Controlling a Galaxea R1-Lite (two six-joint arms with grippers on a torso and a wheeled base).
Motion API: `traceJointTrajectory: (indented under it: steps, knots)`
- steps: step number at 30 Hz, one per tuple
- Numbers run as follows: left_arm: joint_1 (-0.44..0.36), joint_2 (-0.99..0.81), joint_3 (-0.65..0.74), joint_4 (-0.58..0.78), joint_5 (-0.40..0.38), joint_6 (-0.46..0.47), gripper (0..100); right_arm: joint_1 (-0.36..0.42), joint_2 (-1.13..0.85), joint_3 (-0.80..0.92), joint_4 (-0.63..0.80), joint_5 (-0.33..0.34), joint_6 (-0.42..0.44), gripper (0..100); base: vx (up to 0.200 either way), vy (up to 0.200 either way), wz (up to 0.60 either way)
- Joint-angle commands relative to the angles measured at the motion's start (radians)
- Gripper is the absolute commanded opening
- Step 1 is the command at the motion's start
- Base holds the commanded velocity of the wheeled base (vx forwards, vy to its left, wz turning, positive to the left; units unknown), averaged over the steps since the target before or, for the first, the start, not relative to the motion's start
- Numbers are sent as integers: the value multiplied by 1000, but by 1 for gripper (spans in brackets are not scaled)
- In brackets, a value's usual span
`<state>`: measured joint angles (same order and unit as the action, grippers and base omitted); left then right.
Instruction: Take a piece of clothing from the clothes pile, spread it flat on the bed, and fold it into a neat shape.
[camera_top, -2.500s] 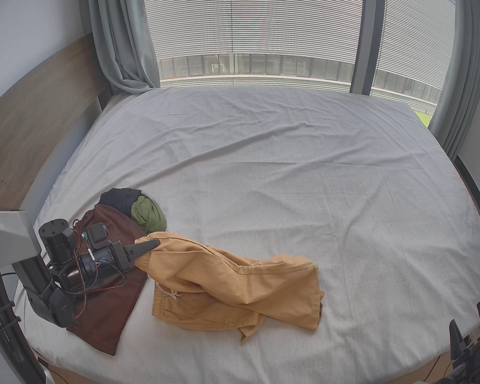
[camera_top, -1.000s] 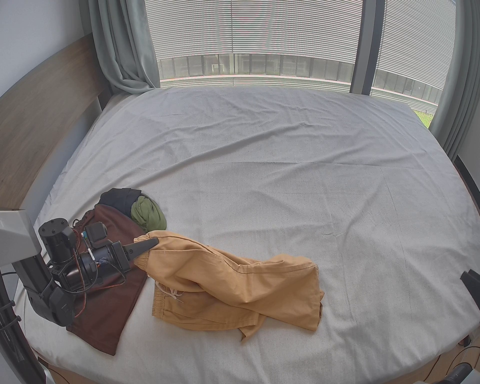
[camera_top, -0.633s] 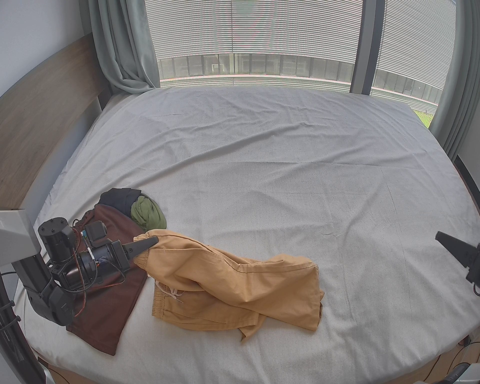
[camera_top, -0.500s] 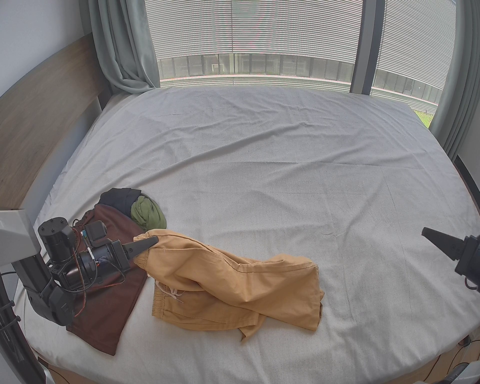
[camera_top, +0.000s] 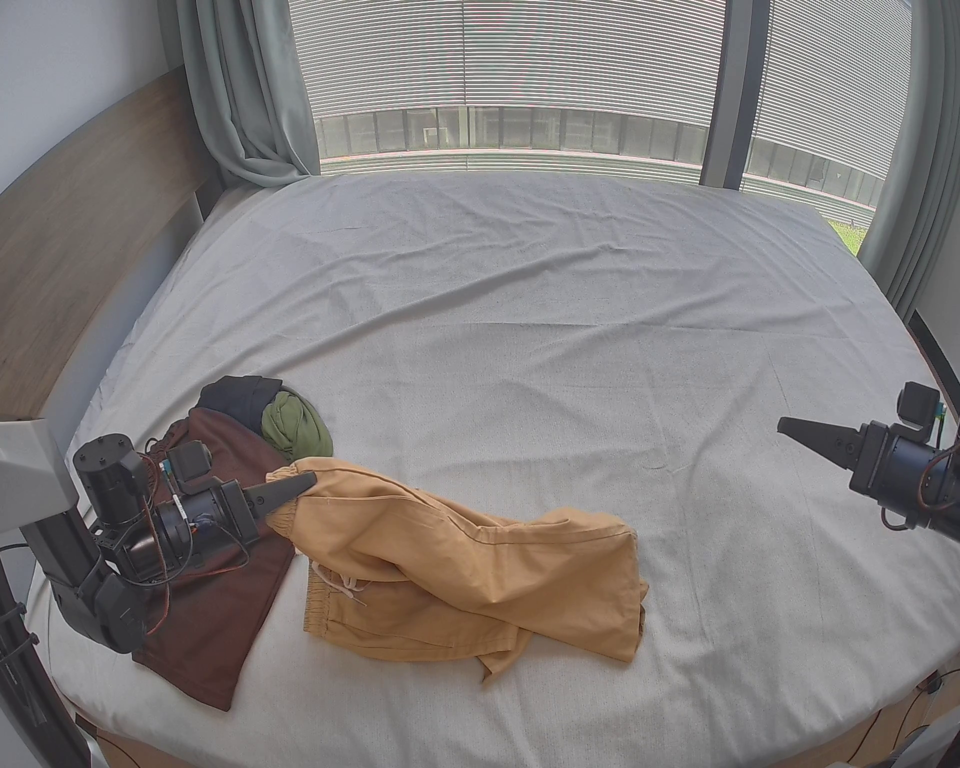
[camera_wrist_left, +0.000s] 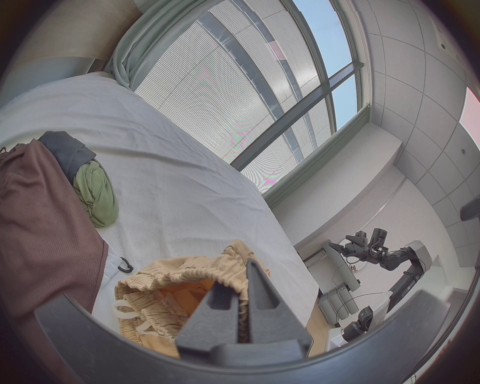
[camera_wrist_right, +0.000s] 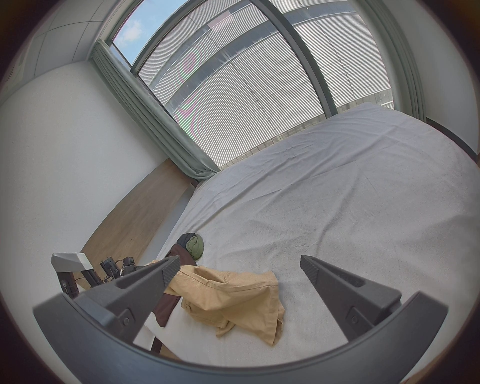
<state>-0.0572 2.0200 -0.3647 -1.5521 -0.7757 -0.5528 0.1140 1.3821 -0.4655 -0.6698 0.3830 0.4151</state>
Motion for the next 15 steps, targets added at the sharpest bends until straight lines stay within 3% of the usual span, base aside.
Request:
traceJointTrajectory:
  steps: [1,9,15]
  knots:
    - [2,-1,-5,0,0,1,0,-1,138,11,-63,8,2,100,0,0,0]
    - [7,-3,-8,-2,0,2,0,3,328,64,-214,60,5,100,0,0,0]
    - [8,-1,-10,-2,0,2,0,3,422,71,-304,63,10,100,0,0,0]
